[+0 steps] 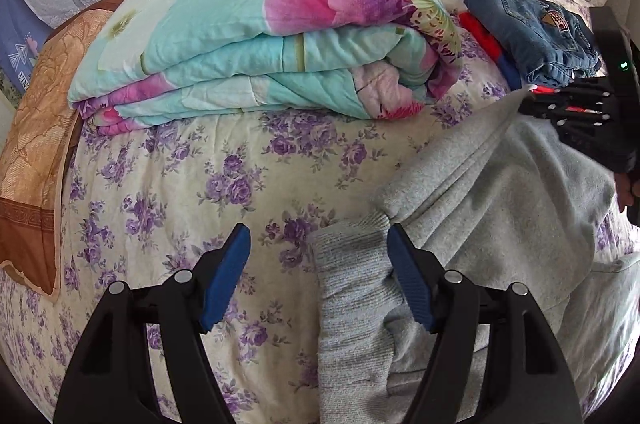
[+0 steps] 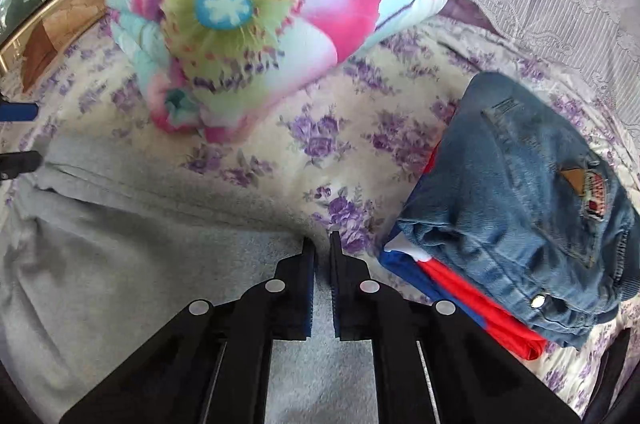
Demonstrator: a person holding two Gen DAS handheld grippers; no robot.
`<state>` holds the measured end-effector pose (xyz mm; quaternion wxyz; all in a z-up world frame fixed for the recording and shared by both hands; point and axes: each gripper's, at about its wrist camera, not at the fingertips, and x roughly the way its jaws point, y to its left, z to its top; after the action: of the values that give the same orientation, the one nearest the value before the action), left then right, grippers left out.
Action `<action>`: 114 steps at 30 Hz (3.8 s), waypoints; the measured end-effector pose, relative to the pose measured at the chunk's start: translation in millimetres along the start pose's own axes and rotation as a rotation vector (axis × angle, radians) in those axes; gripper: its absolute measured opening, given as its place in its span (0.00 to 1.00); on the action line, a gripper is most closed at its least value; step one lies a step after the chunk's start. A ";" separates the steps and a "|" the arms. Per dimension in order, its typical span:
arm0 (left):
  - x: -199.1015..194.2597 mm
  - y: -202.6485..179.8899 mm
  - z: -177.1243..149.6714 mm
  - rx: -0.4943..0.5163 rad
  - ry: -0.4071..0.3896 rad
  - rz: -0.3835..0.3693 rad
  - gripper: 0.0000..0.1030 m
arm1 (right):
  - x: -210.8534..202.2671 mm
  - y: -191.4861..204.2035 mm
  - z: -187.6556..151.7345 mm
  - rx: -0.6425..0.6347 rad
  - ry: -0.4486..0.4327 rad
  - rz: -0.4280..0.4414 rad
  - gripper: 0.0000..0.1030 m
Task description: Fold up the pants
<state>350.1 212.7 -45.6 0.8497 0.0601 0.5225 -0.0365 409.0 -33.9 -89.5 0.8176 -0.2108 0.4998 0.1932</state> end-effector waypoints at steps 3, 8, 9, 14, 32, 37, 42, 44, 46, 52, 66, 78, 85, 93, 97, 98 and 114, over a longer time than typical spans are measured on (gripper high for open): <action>4.7 -8.1 10.1 0.027 0.008 -0.001 0.67 | 22.2 10.4 -4.7 -0.042 0.003 -0.048 0.09; 11.3 -32.4 37.4 0.171 0.026 -0.042 0.87 | 15.8 4.6 -2.3 -0.013 0.021 -0.019 0.10; 15.1 -37.6 42.9 0.191 0.032 -0.052 0.87 | 14.5 3.9 -2.3 -0.011 0.019 -0.016 0.10; 44.3 -54.5 55.8 0.235 0.138 -0.144 0.78 | 14.2 2.4 -4.1 -0.009 0.010 -0.001 0.09; 36.5 -34.5 34.5 0.187 0.114 -0.361 0.13 | -13.2 -3.0 7.7 -0.068 -0.029 0.021 0.69; 34.8 -31.8 35.5 0.181 0.107 -0.349 0.13 | 0.2 -0.2 3.4 -0.110 -0.007 0.016 0.07; 14.4 -32.1 29.3 0.182 0.068 -0.339 0.13 | -36.1 10.1 -7.8 -0.133 -0.023 0.052 0.07; 3.1 -28.9 26.0 0.176 0.049 -0.346 0.13 | -60.1 15.8 -12.5 -0.116 -0.040 0.043 0.07; -10.0 -27.8 20.6 0.175 0.026 -0.359 0.13 | -87.1 28.1 -22.3 -0.122 -0.059 0.013 0.07; -63.1 -28.9 -25.2 0.251 -0.078 -0.418 0.14 | -162.8 71.7 -76.7 -0.150 -0.118 0.011 0.08; -91.1 -44.1 -176.8 0.501 -0.110 -0.434 0.16 | -197.2 196.0 -225.7 -0.044 -0.011 0.201 0.10; -103.3 -15.9 -219.2 0.523 -0.141 -0.519 0.29 | -138.6 205.8 -245.5 0.070 0.077 0.253 0.11; -183.9 -3.1 -242.6 0.304 -0.376 -0.539 0.60 | -136.7 208.6 -246.5 0.070 0.059 0.234 0.14; -127.7 -143.7 -221.9 0.094 -0.187 -0.333 0.33 | -142.5 199.8 -253.0 0.168 0.018 0.250 0.17; -54.1 -143.5 -223.0 -0.050 -0.008 -0.342 0.00 | -170.9 187.2 -272.5 0.243 0.000 0.232 0.50; -54.6 -140.5 -225.7 -0.064 -0.028 -0.361 0.00 | -183.3 182.7 -278.0 0.249 -0.009 0.222 0.51; -64.9 -157.5 -242.1 0.056 -0.159 -0.252 0.00 | -182.8 -135.2 -258.9 0.968 0.367 -0.267 0.73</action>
<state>87.2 90.7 -105.9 0.8751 0.0146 0.4557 -0.1623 211.9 -305.4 -11.3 0.7380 0.0985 0.6353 -0.2052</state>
